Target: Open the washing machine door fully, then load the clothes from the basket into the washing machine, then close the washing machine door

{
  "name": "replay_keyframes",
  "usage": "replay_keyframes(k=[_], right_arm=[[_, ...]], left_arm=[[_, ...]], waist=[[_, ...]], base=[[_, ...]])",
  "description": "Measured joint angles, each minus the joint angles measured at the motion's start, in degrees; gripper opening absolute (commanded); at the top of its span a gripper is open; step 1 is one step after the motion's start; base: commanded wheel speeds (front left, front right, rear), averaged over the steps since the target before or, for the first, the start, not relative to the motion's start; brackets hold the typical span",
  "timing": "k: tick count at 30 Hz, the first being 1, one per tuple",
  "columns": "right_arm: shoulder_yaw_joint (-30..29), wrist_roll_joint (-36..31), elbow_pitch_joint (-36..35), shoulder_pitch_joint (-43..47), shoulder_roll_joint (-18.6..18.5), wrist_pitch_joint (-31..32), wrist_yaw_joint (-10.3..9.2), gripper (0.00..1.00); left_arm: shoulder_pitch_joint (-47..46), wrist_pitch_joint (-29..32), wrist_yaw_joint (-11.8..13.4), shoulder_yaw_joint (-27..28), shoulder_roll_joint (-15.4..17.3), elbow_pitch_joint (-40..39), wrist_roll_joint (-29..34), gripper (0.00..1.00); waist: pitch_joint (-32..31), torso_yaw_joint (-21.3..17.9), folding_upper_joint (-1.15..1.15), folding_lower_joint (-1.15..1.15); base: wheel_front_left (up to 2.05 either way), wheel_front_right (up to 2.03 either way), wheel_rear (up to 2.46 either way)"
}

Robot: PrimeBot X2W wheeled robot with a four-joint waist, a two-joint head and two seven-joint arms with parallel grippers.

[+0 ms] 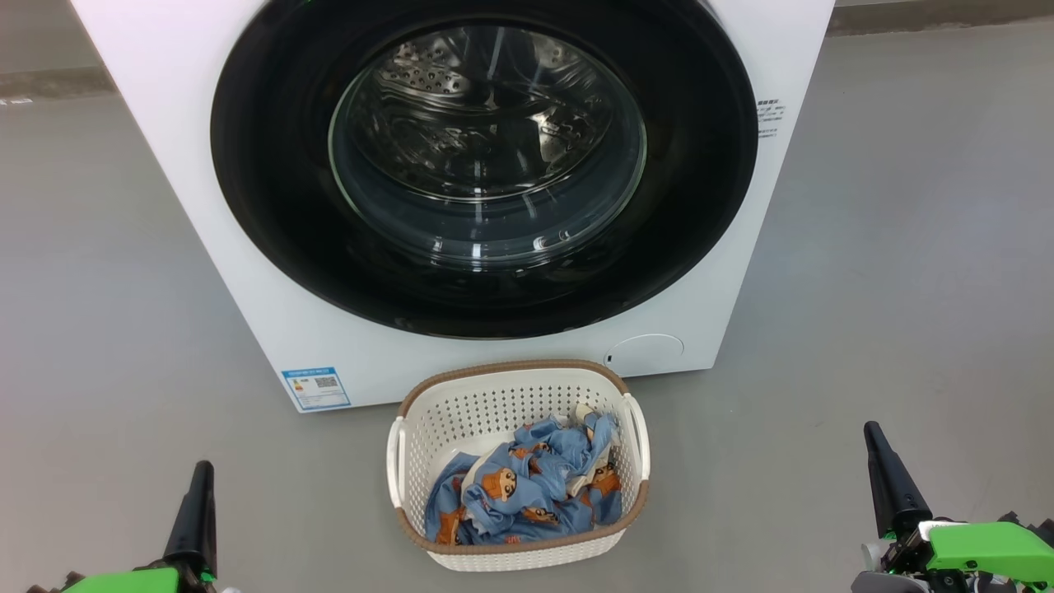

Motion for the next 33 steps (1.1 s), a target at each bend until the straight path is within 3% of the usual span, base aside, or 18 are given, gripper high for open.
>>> replay_keyframes(k=[8,9,16,33], right_arm=[[0.0,0.0,0.0,0.0,0.0,0.0,0.0,0.0],[0.0,0.0,0.12,0.03,0.02,-0.01,0.0,1.0],[0.02,0.0,4.3,3.24,1.07,-0.19,0.0,1.0],[0.96,-0.37,2.75,3.23,1.03,-2.86,0.0,1.0]], left_arm=[[0.0,0.01,0.0,0.02,0.0,0.0,0.19,0.0],[0.01,0.0,0.0,0.01,-0.02,0.08,0.2,1.0],[3.54,-0.14,0.15,-0.76,-1.87,3.65,0.14,1.0],[3.51,-2.93,0.15,-2.18,-1.8,3.59,0.15,1.0]], waist=[[0.0,0.0,0.0,0.0],[0.0,0.0,0.0,0.0],[0.16,-0.01,0.0,0.0],[0.1,0.08,0.0,0.01]], base=[[0.0,0.0,0.0],[0.0,0.0,0.0],[0.0,0.0,0.0],[0.0,0.0,0.0]])
